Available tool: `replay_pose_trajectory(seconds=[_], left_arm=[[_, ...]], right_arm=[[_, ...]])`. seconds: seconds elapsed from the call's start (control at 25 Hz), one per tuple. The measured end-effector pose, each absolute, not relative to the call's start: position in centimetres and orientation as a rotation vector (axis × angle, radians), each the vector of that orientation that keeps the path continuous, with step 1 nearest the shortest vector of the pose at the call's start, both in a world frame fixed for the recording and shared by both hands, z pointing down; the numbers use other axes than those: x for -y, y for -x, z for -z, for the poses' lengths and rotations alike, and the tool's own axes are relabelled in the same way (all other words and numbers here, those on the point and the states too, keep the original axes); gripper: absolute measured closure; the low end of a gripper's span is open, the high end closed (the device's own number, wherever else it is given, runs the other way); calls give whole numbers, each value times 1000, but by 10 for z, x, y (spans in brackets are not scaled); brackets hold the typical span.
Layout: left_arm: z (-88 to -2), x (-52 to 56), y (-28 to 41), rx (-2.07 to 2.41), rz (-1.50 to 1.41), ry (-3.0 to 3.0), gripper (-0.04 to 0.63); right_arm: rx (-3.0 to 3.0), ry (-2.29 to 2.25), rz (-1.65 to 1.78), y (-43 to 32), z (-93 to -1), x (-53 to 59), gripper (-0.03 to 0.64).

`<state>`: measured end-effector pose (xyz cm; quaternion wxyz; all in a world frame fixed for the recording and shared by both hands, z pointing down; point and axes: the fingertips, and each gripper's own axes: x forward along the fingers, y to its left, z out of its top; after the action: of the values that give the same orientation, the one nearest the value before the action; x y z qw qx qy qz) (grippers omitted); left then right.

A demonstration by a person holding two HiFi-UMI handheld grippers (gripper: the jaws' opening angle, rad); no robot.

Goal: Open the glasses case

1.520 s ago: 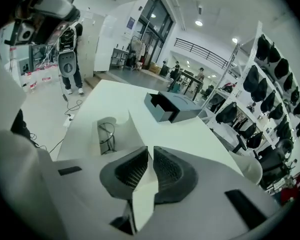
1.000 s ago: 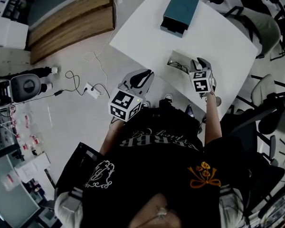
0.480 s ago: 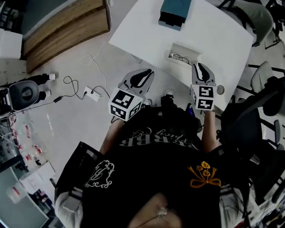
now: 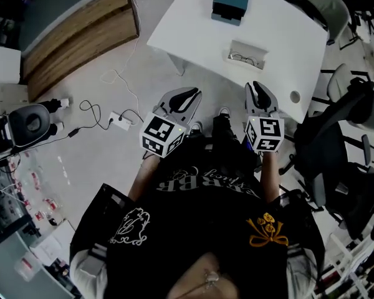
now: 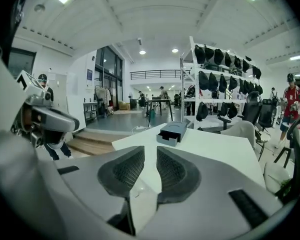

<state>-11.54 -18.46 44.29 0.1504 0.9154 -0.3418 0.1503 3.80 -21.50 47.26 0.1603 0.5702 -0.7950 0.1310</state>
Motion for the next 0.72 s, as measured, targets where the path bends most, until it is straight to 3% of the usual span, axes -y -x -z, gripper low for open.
replay_pose_trajectory(seconds=[0.72], left_arm=[[-442, 116, 107, 718, -368, -2732, 554]], right_arm=[[2281, -1851, -555, -6, -440, 116, 569]])
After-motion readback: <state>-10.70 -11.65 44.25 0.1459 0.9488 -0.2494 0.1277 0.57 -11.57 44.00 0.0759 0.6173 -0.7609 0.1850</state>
